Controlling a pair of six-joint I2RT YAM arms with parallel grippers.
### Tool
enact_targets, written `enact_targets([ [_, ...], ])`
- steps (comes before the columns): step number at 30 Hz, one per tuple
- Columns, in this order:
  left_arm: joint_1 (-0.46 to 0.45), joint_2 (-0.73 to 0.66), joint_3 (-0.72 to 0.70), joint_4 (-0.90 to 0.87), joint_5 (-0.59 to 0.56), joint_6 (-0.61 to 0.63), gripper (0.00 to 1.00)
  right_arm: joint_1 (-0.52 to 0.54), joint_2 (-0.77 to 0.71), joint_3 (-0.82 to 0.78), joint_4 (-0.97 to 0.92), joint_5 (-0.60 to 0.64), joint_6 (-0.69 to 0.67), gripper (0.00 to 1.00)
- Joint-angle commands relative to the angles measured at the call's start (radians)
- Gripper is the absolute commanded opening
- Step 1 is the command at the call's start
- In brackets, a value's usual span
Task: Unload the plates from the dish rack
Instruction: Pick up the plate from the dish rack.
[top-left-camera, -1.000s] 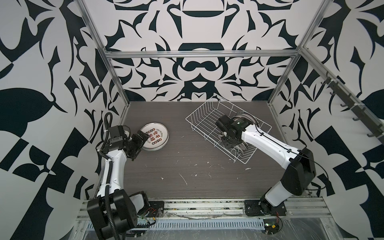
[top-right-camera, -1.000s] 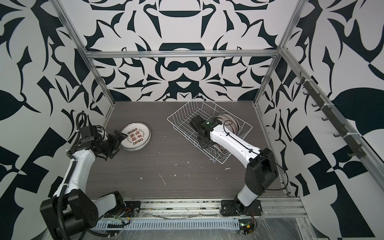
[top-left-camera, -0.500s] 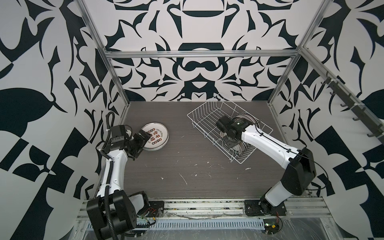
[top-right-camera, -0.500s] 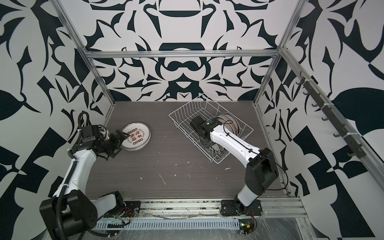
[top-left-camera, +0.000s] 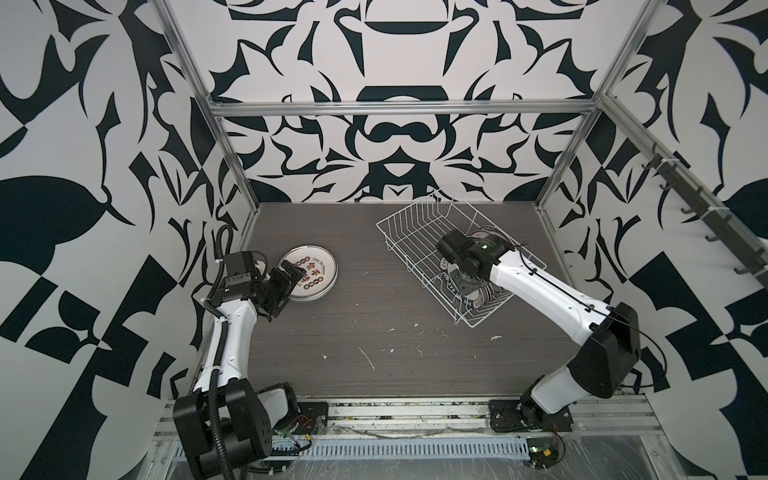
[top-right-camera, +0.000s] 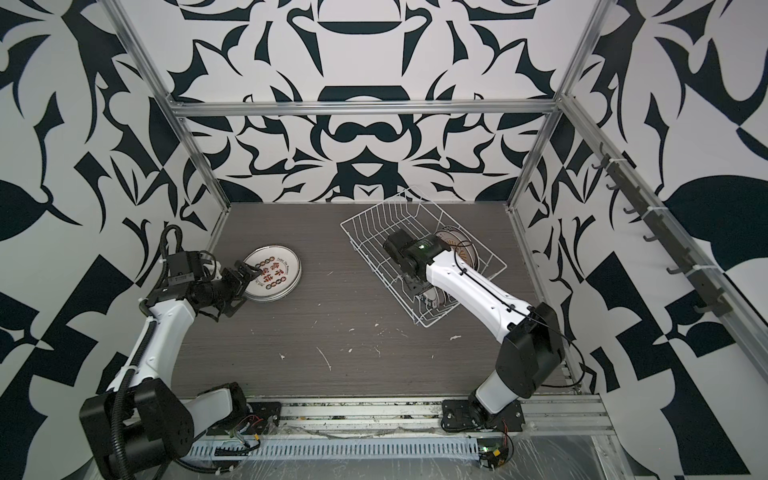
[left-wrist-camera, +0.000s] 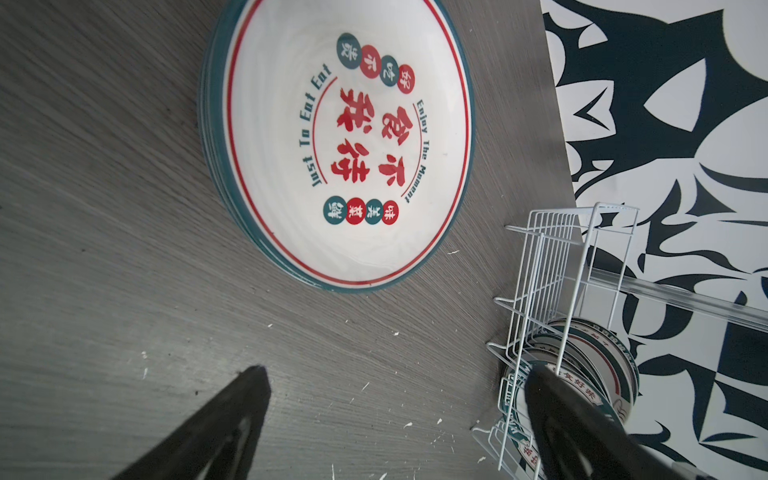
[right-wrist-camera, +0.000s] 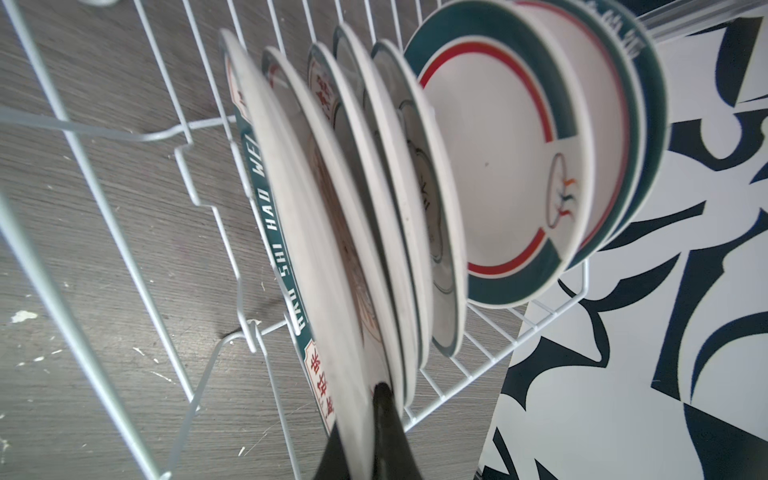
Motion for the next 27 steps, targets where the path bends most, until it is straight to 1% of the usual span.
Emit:
enact_targets([
  [1, -0.002, -0.008, -0.005, 0.000, 0.014, 0.008, 0.99, 0.007, -0.059, 0.084, 0.002, -0.002, 0.046, 0.00],
  [13, -0.014, -0.008, -0.002, -0.001, 0.012, 0.011, 0.99, 0.021, -0.070, 0.225, -0.046, 0.067, 0.042, 0.00],
  [15, -0.016, -0.011, 0.000, -0.001, 0.011, 0.010, 0.99, 0.022, -0.084, 0.242, -0.036, 0.060, 0.042, 0.00],
  [17, -0.024, -0.017, 0.002, 0.005, 0.012, 0.006, 0.99, 0.023, -0.108, 0.247, -0.006, 0.023, 0.047, 0.00],
  [19, -0.036, -0.021, 0.005, 0.013, 0.015, 0.002, 0.99, 0.022, -0.135, 0.247, 0.041, -0.041, 0.060, 0.00],
  [23, -0.070, -0.034, 0.007, 0.042, 0.029, -0.016, 0.99, 0.022, -0.176, 0.206, 0.160, -0.219, 0.118, 0.00],
  [25, -0.091, -0.041, 0.004, 0.066, 0.036, -0.029, 0.99, 0.022, -0.192, 0.170, 0.227, -0.325, 0.168, 0.00],
  [27, -0.120, -0.042, 0.003, 0.085, 0.033, -0.038, 1.00, 0.022, -0.199, 0.140, 0.277, -0.375, 0.207, 0.00],
])
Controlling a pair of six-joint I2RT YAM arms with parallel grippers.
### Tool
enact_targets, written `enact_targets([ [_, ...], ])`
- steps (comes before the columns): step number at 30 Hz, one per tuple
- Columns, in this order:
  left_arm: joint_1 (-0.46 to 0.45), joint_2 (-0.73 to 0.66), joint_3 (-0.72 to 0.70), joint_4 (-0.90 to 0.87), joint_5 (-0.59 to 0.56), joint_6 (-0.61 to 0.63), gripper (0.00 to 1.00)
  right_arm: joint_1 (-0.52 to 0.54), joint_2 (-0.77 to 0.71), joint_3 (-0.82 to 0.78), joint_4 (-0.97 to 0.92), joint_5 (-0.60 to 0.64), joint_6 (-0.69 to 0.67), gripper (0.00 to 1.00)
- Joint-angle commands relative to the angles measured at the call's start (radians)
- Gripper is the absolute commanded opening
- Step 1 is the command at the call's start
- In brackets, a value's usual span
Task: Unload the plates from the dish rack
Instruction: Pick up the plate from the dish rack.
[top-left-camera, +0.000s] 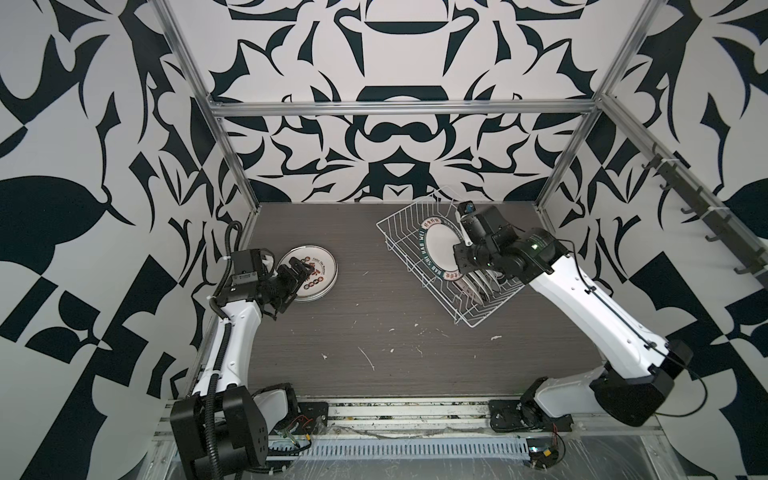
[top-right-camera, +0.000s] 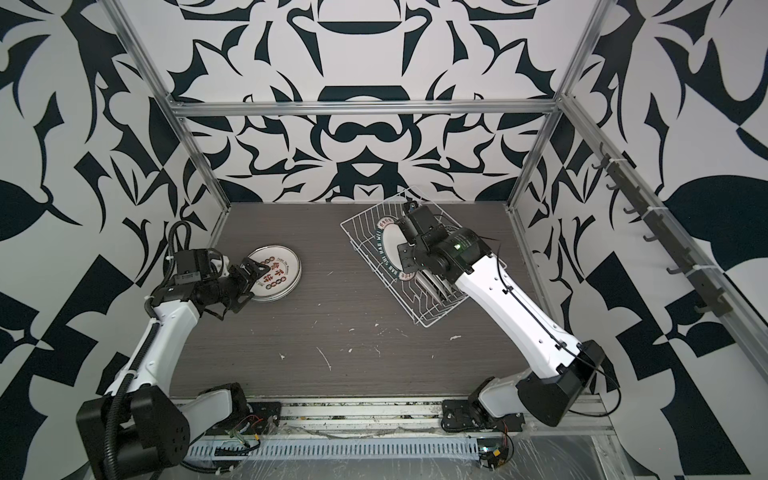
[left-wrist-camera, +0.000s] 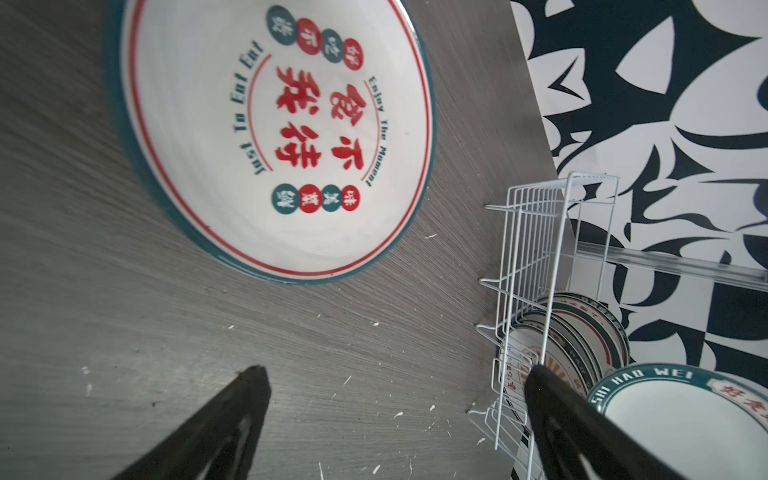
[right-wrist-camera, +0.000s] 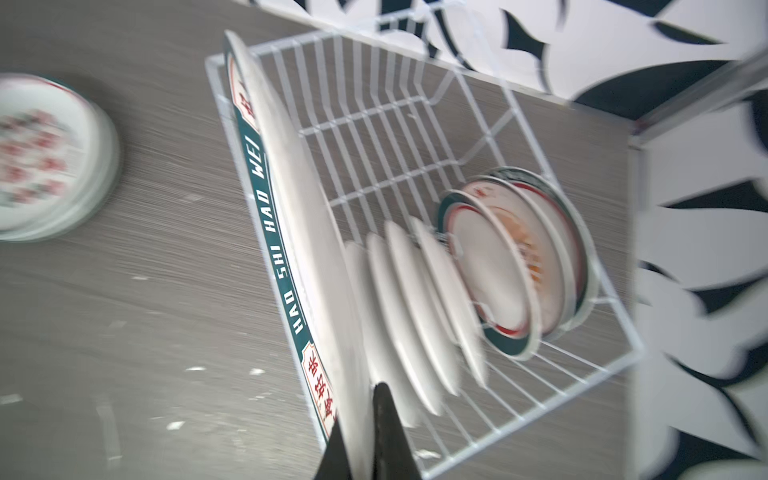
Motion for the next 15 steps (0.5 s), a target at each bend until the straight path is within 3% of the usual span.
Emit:
enact_targets([
  [1, -0.046, -0.020, 0.002, 0.049, 0.018, -0.026, 1.00, 0.005, -0.025, -0.040, 0.175, -0.166, 0.107, 0.00],
  [9, -0.200, -0.002, -0.019, 0.202, 0.041, -0.083, 0.97, 0.005, -0.006, -0.228, 0.441, -0.419, 0.336, 0.00],
  [15, -0.258, 0.019, -0.041, 0.299, 0.080, -0.112, 0.93, 0.006, 0.019, -0.359, 0.674, -0.584, 0.504, 0.00],
])
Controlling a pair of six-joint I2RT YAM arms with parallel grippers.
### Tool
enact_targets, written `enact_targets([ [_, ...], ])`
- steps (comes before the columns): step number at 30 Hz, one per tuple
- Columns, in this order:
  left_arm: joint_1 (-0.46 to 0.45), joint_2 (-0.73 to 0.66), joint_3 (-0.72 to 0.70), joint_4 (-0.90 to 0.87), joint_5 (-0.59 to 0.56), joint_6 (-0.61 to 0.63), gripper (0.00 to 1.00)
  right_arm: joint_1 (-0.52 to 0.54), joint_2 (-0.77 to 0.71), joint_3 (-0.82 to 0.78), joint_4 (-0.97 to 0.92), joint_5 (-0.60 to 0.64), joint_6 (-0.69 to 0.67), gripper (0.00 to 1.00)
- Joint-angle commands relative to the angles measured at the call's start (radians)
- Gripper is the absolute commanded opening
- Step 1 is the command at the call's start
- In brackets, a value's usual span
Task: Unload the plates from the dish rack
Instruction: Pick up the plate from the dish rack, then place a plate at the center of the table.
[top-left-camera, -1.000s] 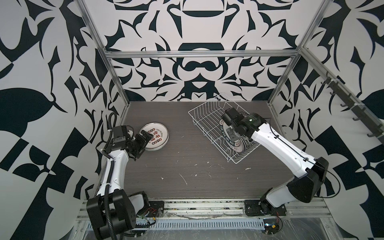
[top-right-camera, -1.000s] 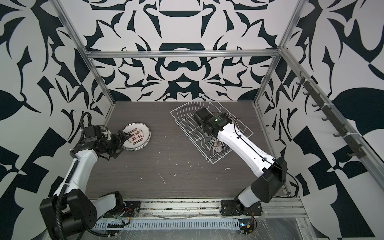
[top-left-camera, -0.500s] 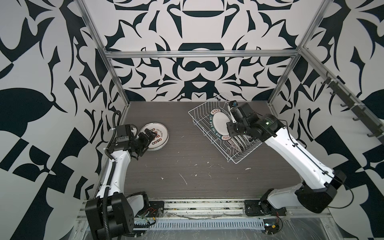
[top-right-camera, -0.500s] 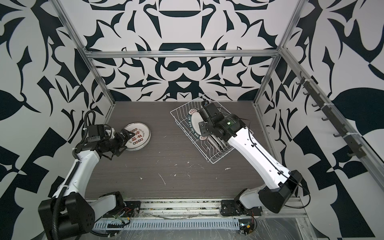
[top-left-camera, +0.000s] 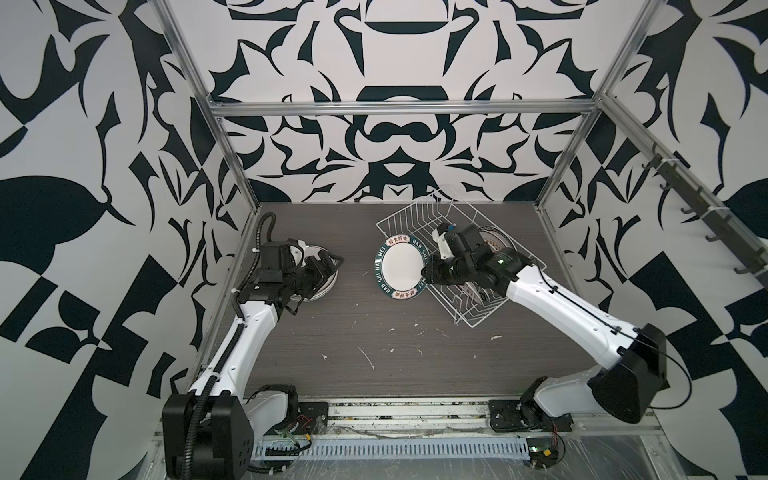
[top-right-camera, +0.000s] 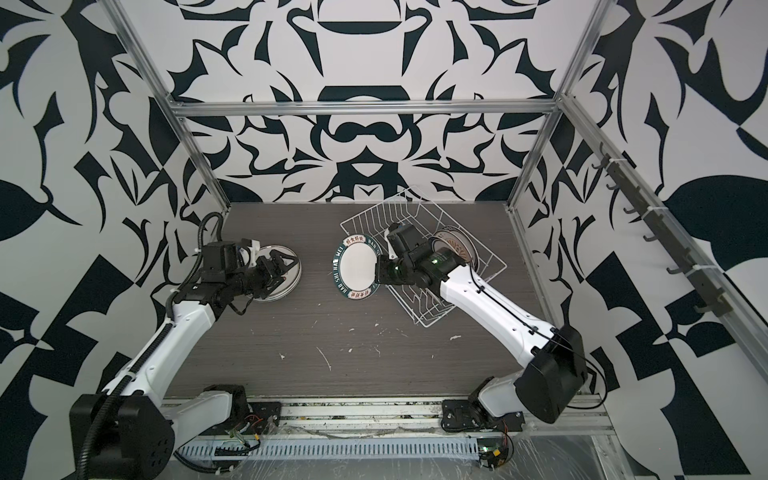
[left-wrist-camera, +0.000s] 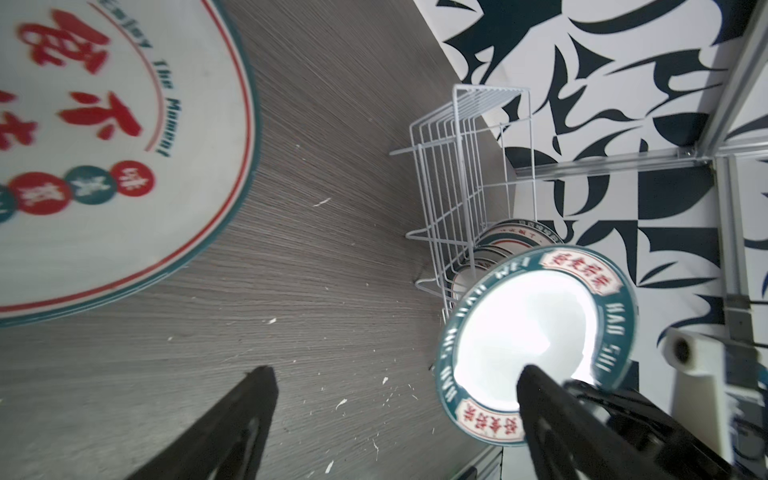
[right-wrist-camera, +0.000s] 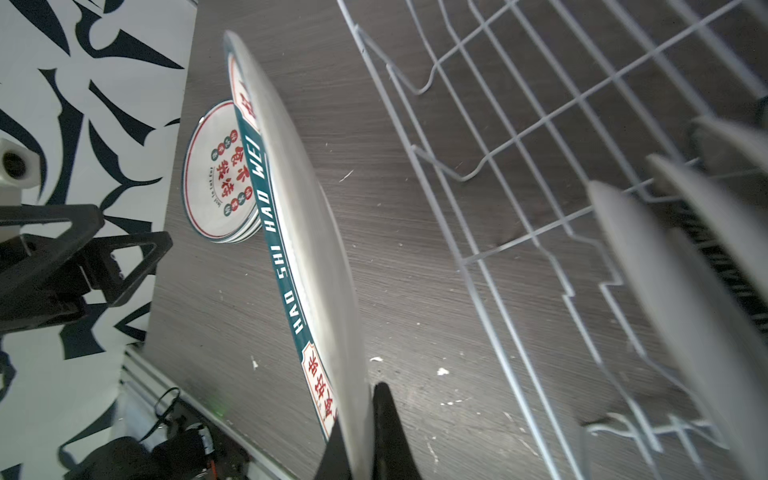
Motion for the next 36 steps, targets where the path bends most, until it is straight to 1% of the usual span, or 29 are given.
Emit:
enact_targets([
  [1, -0.017, 0.022, -0.028, 0.086, 0.038, -0.026, 0.92, 0.006, -0.011, -0.040, 0.282, -0.168, 0.166, 0.00],
  [7, -0.056, 0.066, -0.036, 0.114, 0.042, -0.034, 0.87, 0.033, 0.058, -0.113, 0.511, -0.284, 0.326, 0.00],
  [9, -0.064, 0.076, -0.036, 0.118, 0.042, -0.034, 0.86, 0.041, 0.076, -0.128, 0.560, -0.292, 0.360, 0.00],
  [14, -0.069, 0.086, -0.038, 0.126, 0.055, -0.029, 0.69, 0.063, 0.112, -0.132, 0.625, -0.301, 0.402, 0.00],
  [18, -0.070, 0.071, -0.044, 0.127, 0.065, -0.023, 0.53, 0.062, 0.131, -0.143, 0.682, -0.313, 0.434, 0.00],
  [19, -0.070, 0.065, -0.045, 0.127, 0.068, -0.023, 0.51, 0.064, 0.136, -0.142, 0.686, -0.317, 0.437, 0.00],
  [21, -0.070, 0.056, -0.049, 0.123, 0.070, -0.017, 0.41, 0.066, 0.151, -0.137, 0.691, -0.326, 0.440, 0.00],
  [26, -0.070, 0.041, -0.061, 0.100, 0.084, -0.003, 0.22, 0.072, 0.179, -0.134, 0.707, -0.334, 0.445, 0.00],
  [32, -0.069, 0.015, -0.074, 0.081, 0.102, -0.004, 0.08, 0.085, 0.199, -0.127, 0.701, -0.328, 0.439, 0.06],
  [33, -0.069, 0.009, -0.074, 0.075, 0.098, -0.002, 0.05, 0.084, 0.201, -0.127, 0.701, -0.328, 0.440, 0.08],
  [36, -0.069, -0.006, -0.065, 0.029, 0.077, 0.012, 0.00, 0.086, 0.207, -0.118, 0.668, -0.320, 0.422, 0.19],
])
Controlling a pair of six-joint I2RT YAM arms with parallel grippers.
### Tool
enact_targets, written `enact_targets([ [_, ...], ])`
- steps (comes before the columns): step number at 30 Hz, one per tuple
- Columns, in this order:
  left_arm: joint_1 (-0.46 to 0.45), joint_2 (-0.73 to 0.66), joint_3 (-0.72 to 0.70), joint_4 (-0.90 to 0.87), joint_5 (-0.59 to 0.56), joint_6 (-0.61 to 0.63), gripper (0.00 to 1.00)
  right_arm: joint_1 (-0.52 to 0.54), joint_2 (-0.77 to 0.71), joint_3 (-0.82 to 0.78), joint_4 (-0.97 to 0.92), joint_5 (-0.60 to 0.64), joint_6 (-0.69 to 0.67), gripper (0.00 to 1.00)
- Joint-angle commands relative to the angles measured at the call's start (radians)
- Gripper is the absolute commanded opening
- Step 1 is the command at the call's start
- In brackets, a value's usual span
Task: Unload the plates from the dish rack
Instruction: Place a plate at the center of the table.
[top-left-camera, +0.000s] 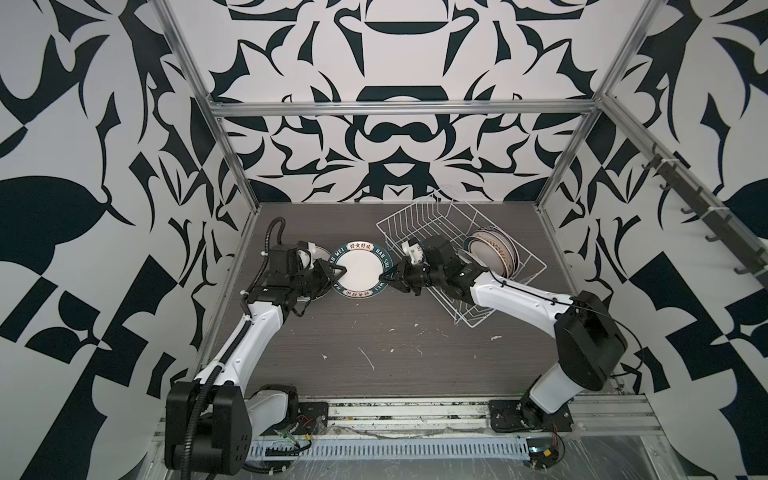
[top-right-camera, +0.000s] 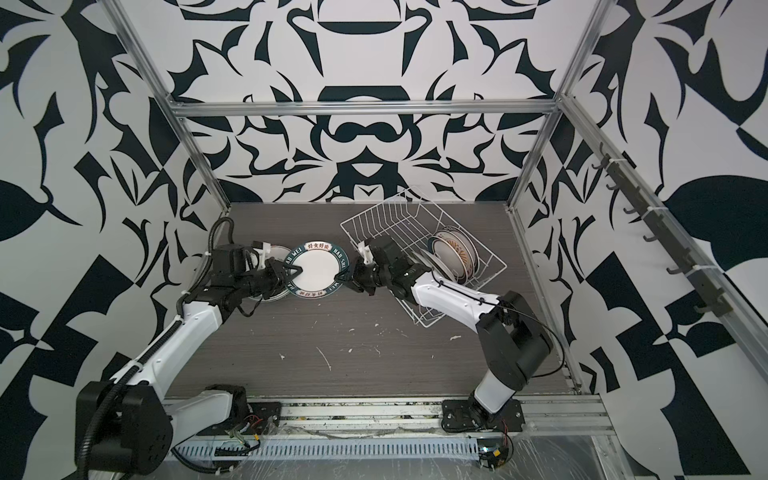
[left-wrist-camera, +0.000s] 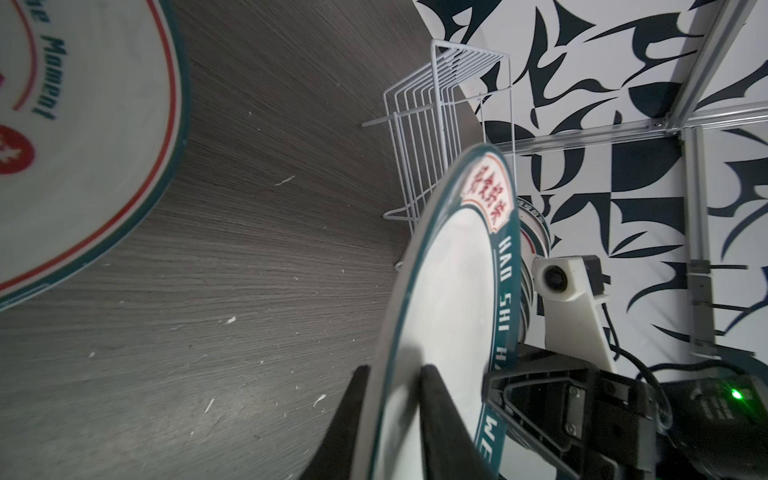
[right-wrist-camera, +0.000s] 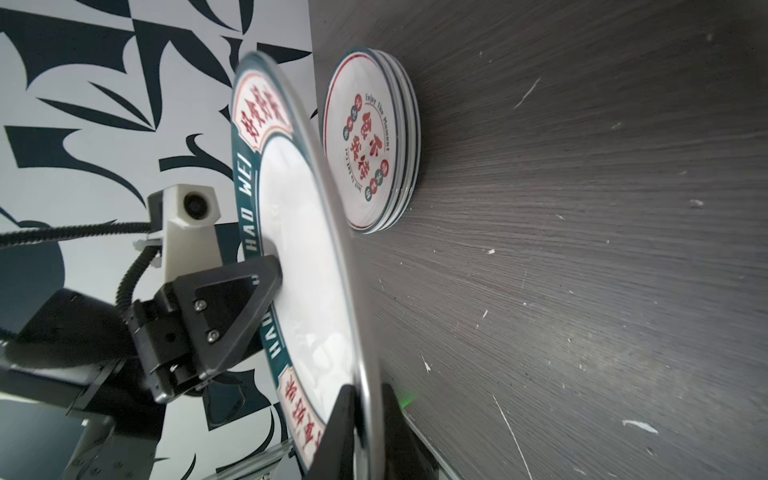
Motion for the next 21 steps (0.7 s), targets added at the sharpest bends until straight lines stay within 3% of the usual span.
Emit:
enact_targets([
  [1, -0.021, -0.032, 0.002, -0.094, 0.012, 0.050, 0.00, 0.030, -0.009, 0.034, 0.021, 0.021, -0.074, 0.22],
  [6, -0.019, -0.068, 0.004, -0.164, -0.018, 0.063, 0.00, 0.029, -0.046, 0.075, -0.221, 0.139, -0.211, 0.34],
  [13, -0.019, -0.103, -0.024, -0.213, -0.033, 0.065, 0.00, 0.027, -0.078, 0.097, -0.407, 0.241, -0.324, 0.48],
  [16, -0.019, -0.122, -0.046, -0.250, -0.064, 0.059, 0.00, 0.027, -0.088, 0.155, -0.580, 0.384, -0.421, 0.56],
  [21, -0.019, -0.157, -0.084, -0.330, -0.140, 0.053, 0.00, 0.029, -0.111, 0.250, -0.792, 0.512, -0.600, 0.57],
])
